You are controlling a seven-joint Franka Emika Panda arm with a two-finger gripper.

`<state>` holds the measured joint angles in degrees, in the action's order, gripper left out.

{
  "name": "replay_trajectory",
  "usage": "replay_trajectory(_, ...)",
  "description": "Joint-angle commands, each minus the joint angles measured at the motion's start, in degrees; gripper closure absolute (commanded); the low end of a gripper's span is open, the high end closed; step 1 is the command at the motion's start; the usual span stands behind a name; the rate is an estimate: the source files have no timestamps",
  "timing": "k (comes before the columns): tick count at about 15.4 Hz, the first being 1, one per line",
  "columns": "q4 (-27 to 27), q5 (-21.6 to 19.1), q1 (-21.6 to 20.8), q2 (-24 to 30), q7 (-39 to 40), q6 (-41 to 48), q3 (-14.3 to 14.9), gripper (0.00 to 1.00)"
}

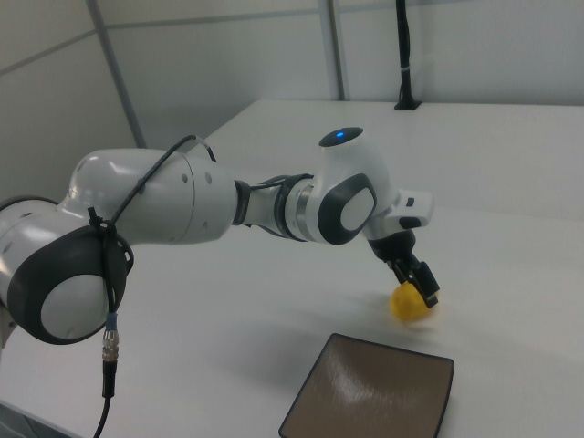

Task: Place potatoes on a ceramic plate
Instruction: 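Close the gripper around the yellow potato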

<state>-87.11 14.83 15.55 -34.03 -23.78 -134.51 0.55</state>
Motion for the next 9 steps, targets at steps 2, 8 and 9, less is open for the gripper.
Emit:
replay_trajectory(2,0.8,3.5,-0.1,-1.2,-1.3,-0.7,-0.4,0.03)
replay_trajectory(8,0.7,4.2,-0.1,-2.0,-1.3,-0.6,-0.5,0.29)
replay_trajectory(9,0.7,4.2,-0.1,-2.1,-1.3,-0.7,-0.5,0.36)
